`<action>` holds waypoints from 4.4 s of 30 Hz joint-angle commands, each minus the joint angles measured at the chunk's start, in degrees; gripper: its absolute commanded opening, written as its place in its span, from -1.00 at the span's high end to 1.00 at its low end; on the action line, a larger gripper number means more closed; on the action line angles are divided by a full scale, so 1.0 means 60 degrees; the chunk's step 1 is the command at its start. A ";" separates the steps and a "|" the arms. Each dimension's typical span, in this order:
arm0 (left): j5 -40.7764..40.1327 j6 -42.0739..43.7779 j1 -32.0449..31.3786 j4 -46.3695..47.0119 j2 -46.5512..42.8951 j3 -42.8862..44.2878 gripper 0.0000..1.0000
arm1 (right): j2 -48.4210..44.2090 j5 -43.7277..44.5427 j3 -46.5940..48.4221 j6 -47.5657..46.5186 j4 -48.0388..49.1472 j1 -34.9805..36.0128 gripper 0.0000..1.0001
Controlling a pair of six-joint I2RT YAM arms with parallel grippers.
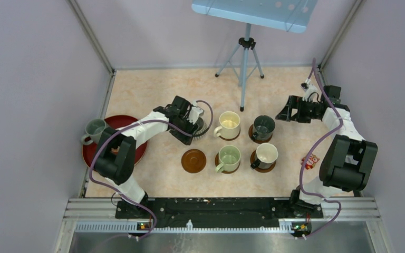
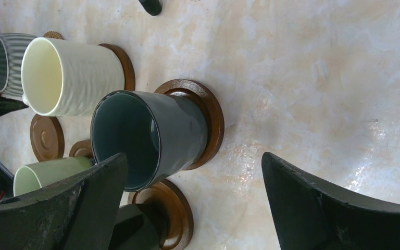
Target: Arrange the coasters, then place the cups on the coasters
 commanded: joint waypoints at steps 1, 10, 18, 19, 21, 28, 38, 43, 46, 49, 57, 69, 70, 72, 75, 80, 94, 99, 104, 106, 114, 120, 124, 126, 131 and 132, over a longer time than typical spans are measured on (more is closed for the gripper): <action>0.0268 -0.0069 -0.0026 -0.0237 -0.0337 0.0206 -0.27 | -0.0375 -0.0204 0.0023 -0.0181 0.0231 -0.0090 -0.97; 0.0376 -0.0183 -0.0027 -0.0531 -0.0498 0.0202 -0.28 | -0.0444 -0.0251 0.0012 -0.0166 0.0224 -0.0086 -0.97; 0.0176 0.0713 0.0297 -0.1227 -0.1549 0.0471 -0.96 | -0.0510 -0.0343 0.0017 -0.0181 0.0230 -0.0117 -0.98; 0.0421 0.0997 0.0464 -0.1289 -0.1761 0.0504 -0.97 | -0.0507 -0.0360 0.0009 -0.0194 0.0224 -0.0119 -0.97; 0.0660 0.1508 0.0812 -0.1515 -0.2062 0.0665 -0.97 | -0.0512 -0.0409 0.0010 -0.0196 0.0225 -0.0119 -0.97; 0.1802 0.3748 0.3611 -0.3232 -0.2117 0.1799 -0.97 | -0.0547 -0.0527 0.0023 -0.0274 0.0165 -0.0119 -0.97; 0.1162 0.7434 0.6879 -0.3879 -0.3080 0.1305 -0.97 | -0.0332 -0.0901 0.0292 -0.0531 -0.0090 -0.0119 -0.97; 0.1126 0.9204 0.8711 -0.3896 -0.2805 0.1355 -0.95 | -0.0347 -0.1004 0.0299 -0.0533 -0.0117 -0.0119 -0.97; 0.1047 0.9890 0.9552 -0.3696 -0.2329 0.1474 -0.91 | -0.0374 -0.1034 0.0276 -0.0533 -0.0120 -0.0119 -0.97; 0.1121 1.0493 1.0199 -0.3417 -0.1892 0.1636 -0.90 | -0.0378 -0.1028 0.0274 -0.0544 -0.0129 -0.0119 -0.97; 0.1099 1.1721 1.1223 -0.3144 -0.0678 0.2252 -0.86 | -0.0371 -0.0997 0.0255 -0.0547 -0.0122 -0.0119 -0.97; 0.0904 1.2323 1.1611 -0.2628 0.0069 0.2260 -0.84 | -0.0334 -0.0979 0.0241 -0.0503 -0.0110 -0.0119 -0.97; 0.0893 1.2336 1.1620 -0.2583 0.0131 0.2271 -0.84 | -0.0333 -0.0982 0.0241 -0.0492 -0.0117 -0.0119 -0.97; 0.0841 1.2338 1.1658 -0.2489 0.0270 0.2273 -0.84 | -0.0346 -0.0977 0.0242 -0.0489 -0.0111 -0.0112 -0.97; 0.0768 1.2353 1.1711 -0.2435 0.0423 0.2211 -0.83 | -0.0363 -0.0963 0.0245 -0.0489 -0.0113 -0.0119 -0.97; 0.0736 1.2307 1.1755 -0.2495 0.0529 0.2153 -0.73 | -0.0345 -0.0971 0.0242 -0.0496 -0.0111 -0.0118 -0.97; 0.1560 1.1362 1.1759 -0.2596 0.0609 0.1787 -0.01 | -0.0448 -0.0966 0.0245 -0.0503 -0.0147 -0.0119 -0.97; 0.1874 1.0950 1.1759 -0.2296 0.0726 0.1466 0.12 | -0.0420 -0.0973 0.0256 -0.0483 -0.0132 -0.0119 -0.97; 0.2112 1.0840 1.1762 -0.2037 0.0621 0.1146 0.29 | -0.0398 -0.0977 0.0255 -0.0489 -0.0117 -0.0119 -0.97; 0.2291 1.0770 1.1755 -0.2085 0.0554 0.1155 0.38 | -0.0377 -0.0998 0.0257 -0.0476 -0.0113 -0.0119 -0.97; 0.2983 1.0621 1.1613 -0.2606 0.0130 0.1113 0.61 | -0.0360 -0.1013 0.0255 -0.0459 -0.0107 -0.0113 -0.97; 0.3504 1.0412 1.1239 -0.3208 -0.0246 0.0840 0.74 | -0.0333 -0.1050 0.0238 -0.0417 -0.0063 -0.0119 -0.97; 0.3416 0.9876 1.0545 -0.3100 -0.0590 0.0253 0.74 | -0.0317 -0.1071 0.0222 -0.0386 -0.0072 -0.0119 -0.97; 0.3298 0.9536 1.0200 -0.2826 -0.0673 -0.0007 0.74 | -0.0338 -0.1061 0.0223 -0.0399 -0.0076 -0.0119 -0.97; 0.3159 0.8962 0.9594 -0.2576 -0.0672 -0.0223 0.68 | -0.0360 -0.1000 0.0228 -0.0445 -0.0120 -0.0117 -0.97; 0.3185 0.8900 0.9528 -0.2595 -0.0683 -0.0218 0.60 | -0.0360 -0.0995 0.0228 -0.0445 -0.0111 -0.0119 -0.97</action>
